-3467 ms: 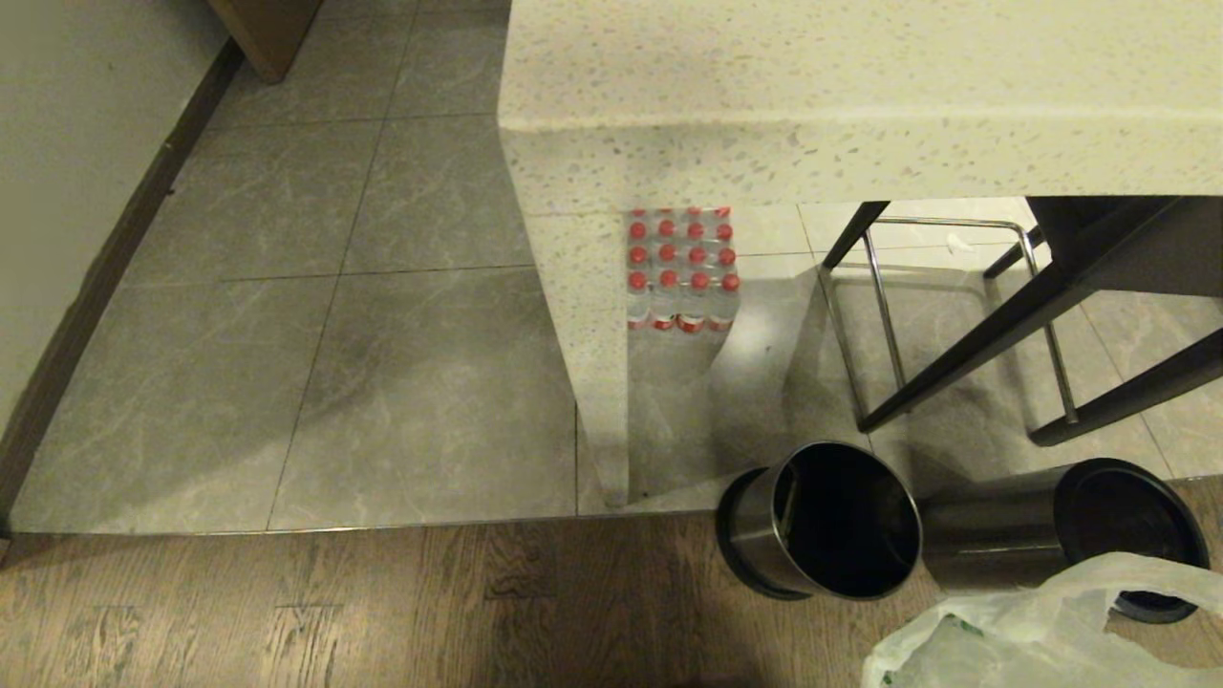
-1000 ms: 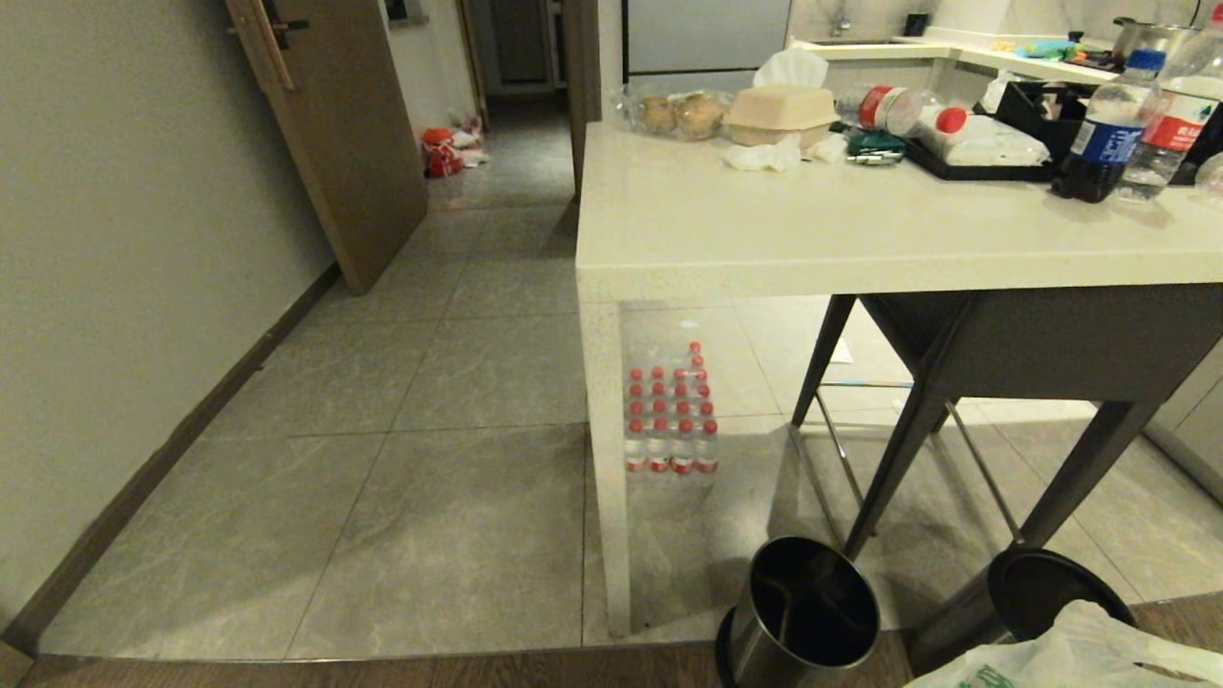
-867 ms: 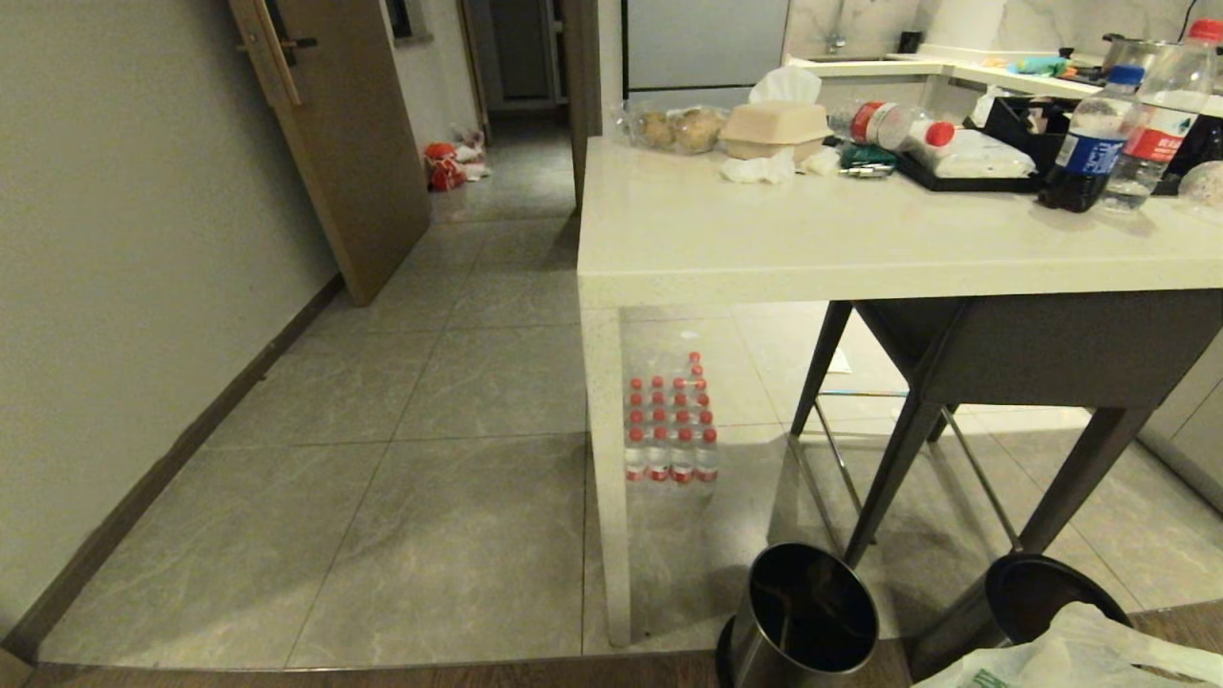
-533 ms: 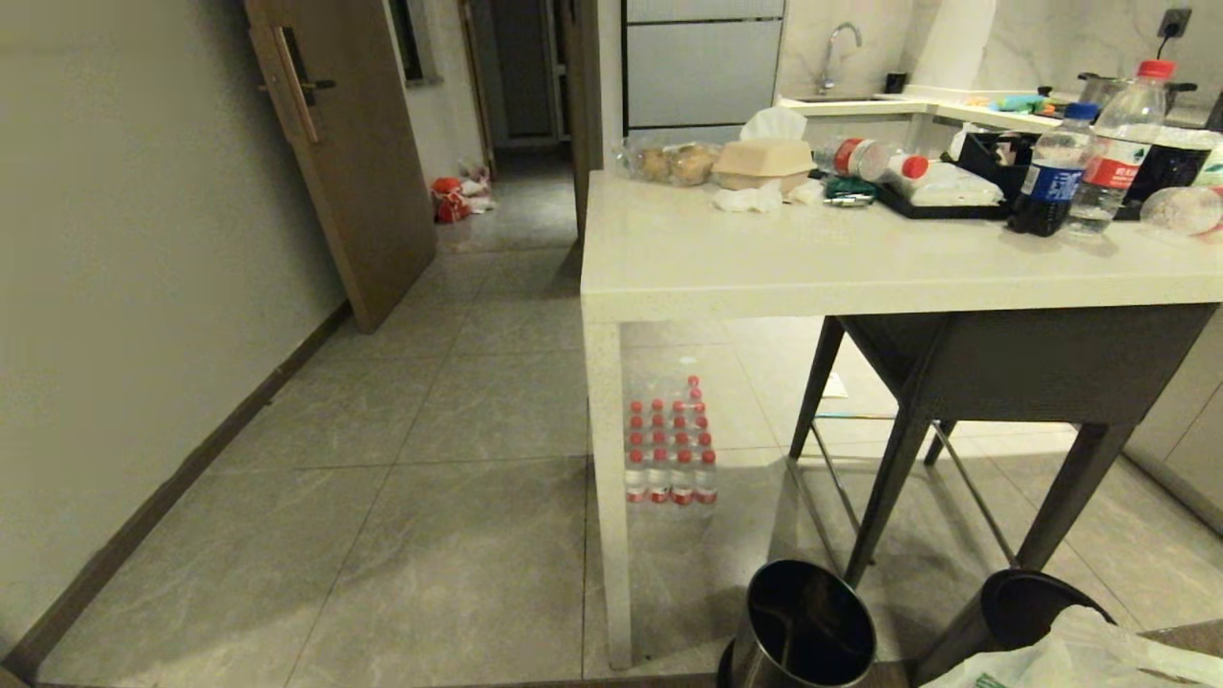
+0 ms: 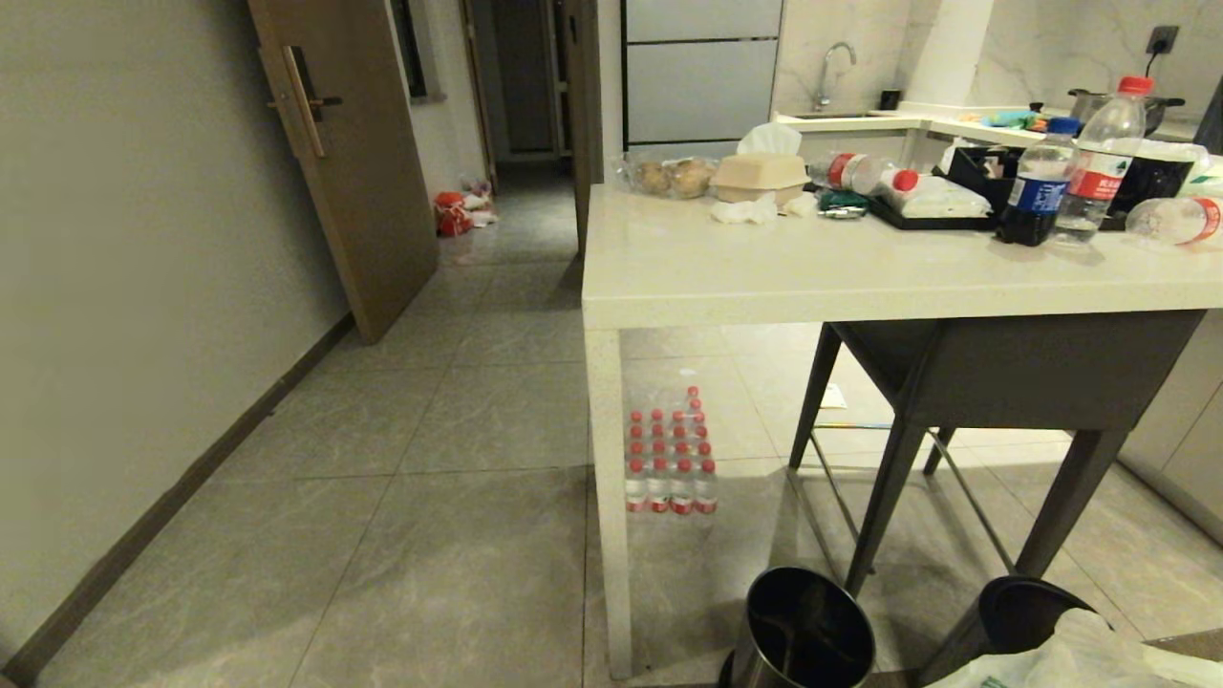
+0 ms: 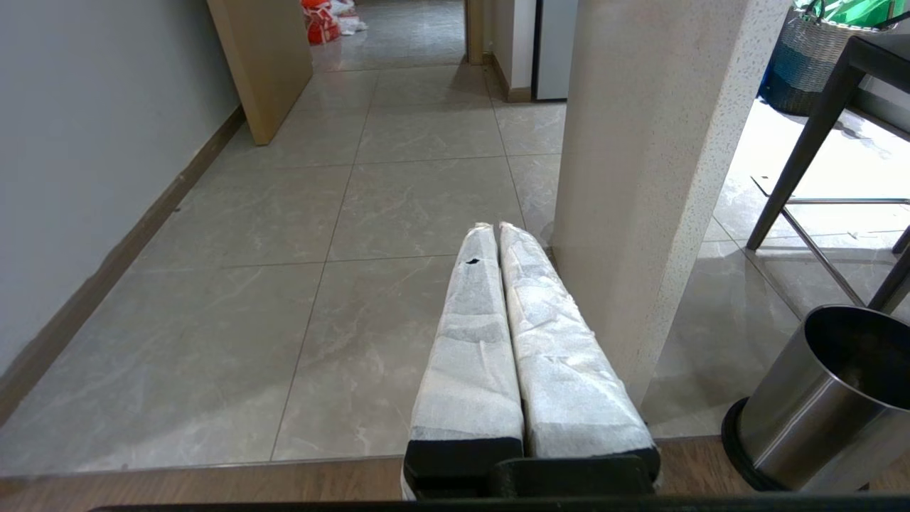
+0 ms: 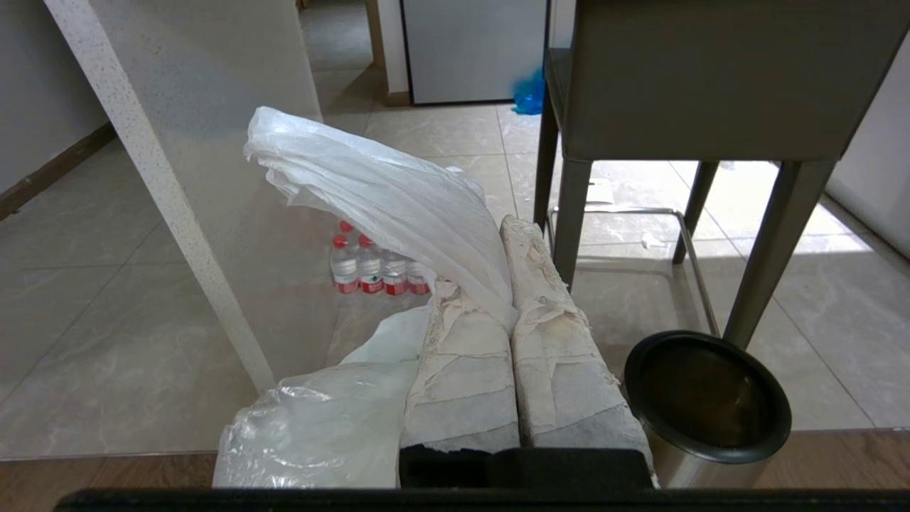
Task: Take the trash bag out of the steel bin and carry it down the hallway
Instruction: Put the trash bag at the door
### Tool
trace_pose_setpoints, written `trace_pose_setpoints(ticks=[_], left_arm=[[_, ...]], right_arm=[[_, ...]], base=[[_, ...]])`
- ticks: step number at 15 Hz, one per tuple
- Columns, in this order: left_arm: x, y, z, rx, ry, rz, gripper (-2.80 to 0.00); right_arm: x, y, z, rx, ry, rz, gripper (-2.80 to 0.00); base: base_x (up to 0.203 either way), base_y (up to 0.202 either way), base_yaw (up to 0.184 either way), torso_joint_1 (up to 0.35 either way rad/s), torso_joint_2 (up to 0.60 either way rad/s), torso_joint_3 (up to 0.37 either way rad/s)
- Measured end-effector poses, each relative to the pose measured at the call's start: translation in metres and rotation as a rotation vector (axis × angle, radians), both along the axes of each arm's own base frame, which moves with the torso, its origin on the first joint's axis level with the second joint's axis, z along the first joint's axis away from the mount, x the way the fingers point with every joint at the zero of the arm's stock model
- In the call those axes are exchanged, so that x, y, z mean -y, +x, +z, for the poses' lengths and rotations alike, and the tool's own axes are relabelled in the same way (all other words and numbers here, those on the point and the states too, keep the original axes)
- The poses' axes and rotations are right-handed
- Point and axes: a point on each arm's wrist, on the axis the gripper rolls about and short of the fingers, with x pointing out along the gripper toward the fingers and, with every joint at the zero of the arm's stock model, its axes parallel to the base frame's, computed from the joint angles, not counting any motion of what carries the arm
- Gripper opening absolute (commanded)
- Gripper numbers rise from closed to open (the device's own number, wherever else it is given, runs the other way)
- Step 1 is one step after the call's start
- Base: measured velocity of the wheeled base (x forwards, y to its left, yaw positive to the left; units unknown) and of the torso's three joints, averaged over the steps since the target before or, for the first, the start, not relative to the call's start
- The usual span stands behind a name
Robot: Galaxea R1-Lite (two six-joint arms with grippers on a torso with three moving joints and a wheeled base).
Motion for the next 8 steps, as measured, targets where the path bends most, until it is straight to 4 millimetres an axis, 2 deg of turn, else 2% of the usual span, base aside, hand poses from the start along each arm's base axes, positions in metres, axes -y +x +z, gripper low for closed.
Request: trace_pose_setpoints(ticks=[4,8], left_arm=[[0.0000,0.0000,0.0000,0.000,-0.001,0.000,-2.80],[0.0000,0.0000,0.0000,0.000,-0.001,0.000,-2.80]], right_arm=[[0.0000,0.0000,0.0000,0.000,0.000,-0.001,-2.80],[0.0000,0.0000,0.0001,0.001,0.000,-0.001,-2.80]], base=[[-0.002,0.014,0.002,0.001,0.00,0.002],[-0.001,0.166,0.001,0.001,0.00,0.003]])
